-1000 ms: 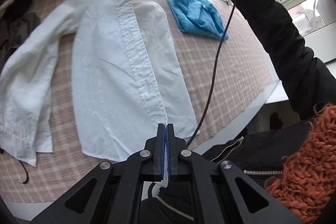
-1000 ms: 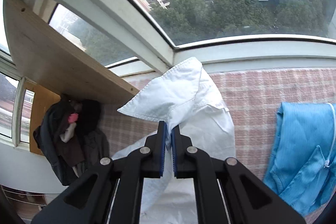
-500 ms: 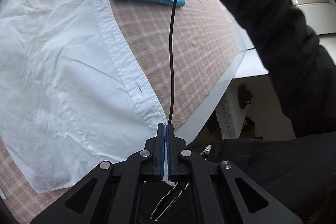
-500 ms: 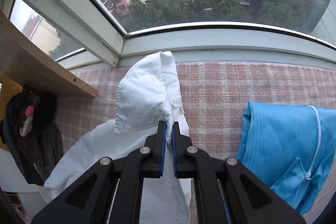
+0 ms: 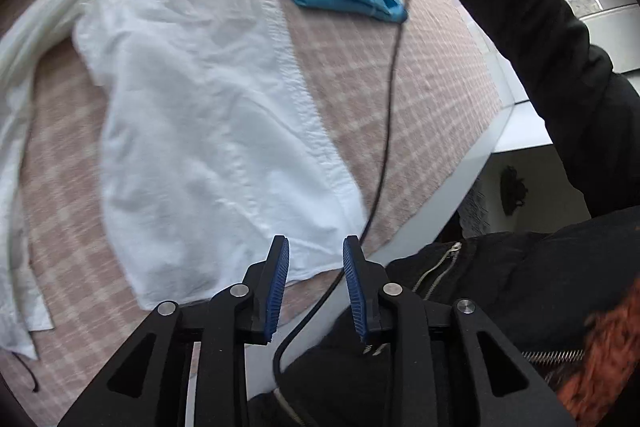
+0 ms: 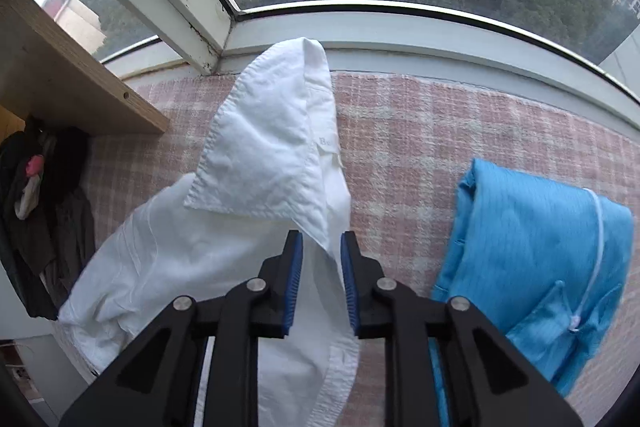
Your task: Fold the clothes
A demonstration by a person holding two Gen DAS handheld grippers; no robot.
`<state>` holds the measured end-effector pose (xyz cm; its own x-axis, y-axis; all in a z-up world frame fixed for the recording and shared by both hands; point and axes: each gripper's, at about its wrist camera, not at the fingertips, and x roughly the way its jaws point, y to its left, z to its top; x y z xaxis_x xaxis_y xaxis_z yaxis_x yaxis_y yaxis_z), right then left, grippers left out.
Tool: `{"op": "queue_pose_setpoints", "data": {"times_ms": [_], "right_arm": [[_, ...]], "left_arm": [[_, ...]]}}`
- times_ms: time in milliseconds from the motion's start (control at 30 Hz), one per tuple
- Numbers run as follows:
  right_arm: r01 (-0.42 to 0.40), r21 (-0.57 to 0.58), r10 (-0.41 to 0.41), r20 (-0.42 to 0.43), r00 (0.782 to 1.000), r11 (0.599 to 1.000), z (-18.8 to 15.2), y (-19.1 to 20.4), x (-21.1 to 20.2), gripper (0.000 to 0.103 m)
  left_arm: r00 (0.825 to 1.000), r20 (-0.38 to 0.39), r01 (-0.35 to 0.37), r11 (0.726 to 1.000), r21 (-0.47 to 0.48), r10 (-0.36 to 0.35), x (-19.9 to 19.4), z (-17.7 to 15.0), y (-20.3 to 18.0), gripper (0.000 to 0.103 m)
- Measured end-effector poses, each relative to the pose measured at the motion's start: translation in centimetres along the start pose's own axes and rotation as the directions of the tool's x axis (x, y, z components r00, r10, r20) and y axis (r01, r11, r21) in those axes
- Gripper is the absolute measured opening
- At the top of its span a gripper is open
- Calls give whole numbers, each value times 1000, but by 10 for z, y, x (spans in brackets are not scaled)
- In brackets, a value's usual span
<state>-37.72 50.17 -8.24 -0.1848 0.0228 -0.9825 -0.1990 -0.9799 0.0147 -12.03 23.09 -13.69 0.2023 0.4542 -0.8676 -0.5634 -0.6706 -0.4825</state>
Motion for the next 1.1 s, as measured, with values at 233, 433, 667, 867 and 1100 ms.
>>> {"op": "queue_pose_setpoints", "data": {"times_ms": [233,433,667,867,1100], "right_arm": [[80,-83,-81,-5,997,993,-52,10,-56,28],[-87,-316,43,-142,989,945,-108,143,-50,35],[-96,-391,-31,-306,952,916,-139,245,21,36],[49,-435,-194,-296,935,899,-142,271,63,36],[134,-471,-298,-293,908,872,-144,260,85,35]], "left_arm": [[997,-16,-77,984,-160,75,2,-38,108,34],[999,-42,-21,997,-68,18,27,-35,112,35],[998,-39,51,998,-43,-52,42,-28,113,35],[999,-8,47,999,-15,-47,44,-27,109,35],[999,15,38,999,-6,-38,44,-29,110,27]]}}
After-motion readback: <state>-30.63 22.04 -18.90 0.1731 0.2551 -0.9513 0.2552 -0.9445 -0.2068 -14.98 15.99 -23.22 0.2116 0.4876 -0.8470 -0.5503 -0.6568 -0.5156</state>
